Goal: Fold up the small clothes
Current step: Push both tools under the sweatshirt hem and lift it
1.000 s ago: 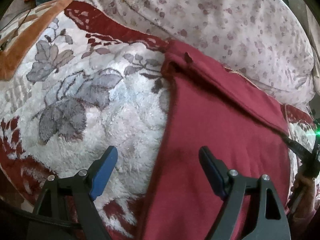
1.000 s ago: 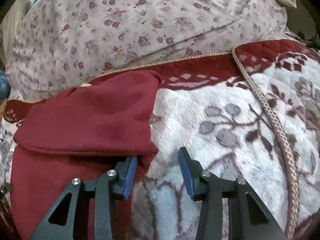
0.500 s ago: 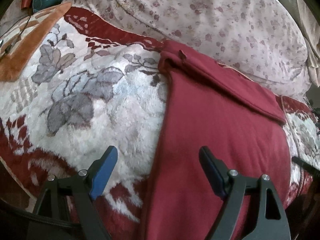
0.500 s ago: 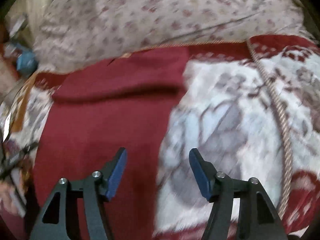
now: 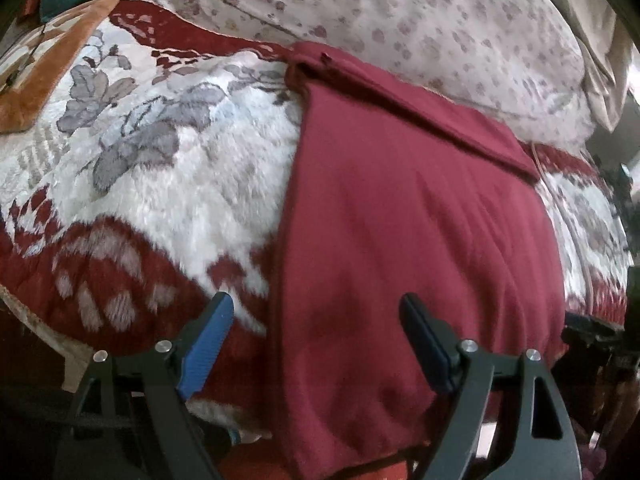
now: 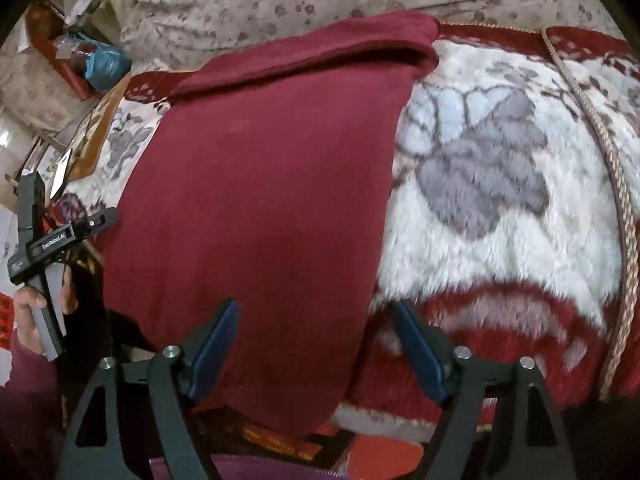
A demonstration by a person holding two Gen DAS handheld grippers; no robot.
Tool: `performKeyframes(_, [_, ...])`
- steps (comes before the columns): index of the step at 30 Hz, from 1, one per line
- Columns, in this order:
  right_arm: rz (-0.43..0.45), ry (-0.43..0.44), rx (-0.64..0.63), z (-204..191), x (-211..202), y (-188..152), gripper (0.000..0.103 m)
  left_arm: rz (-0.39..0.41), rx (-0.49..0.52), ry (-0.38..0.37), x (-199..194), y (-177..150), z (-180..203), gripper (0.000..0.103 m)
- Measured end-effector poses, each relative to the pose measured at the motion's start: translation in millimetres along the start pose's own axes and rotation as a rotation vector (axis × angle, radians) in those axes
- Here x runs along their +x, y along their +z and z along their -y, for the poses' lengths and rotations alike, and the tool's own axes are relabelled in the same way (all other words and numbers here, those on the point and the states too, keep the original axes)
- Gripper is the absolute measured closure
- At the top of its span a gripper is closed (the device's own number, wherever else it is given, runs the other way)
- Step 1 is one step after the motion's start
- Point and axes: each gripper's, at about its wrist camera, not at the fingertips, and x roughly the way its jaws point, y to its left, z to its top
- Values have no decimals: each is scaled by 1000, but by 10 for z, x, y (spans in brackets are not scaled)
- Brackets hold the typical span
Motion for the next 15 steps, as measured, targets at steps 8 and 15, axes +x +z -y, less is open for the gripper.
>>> performKeyframes(8, [-72,79,15,-10,48,-262,17,-84,23,-26,-7,-230,-64,18])
performKeyframes(15, [-151,189,40,-42,209,-391,18,-136,38,-16,25,-353,-73,18])
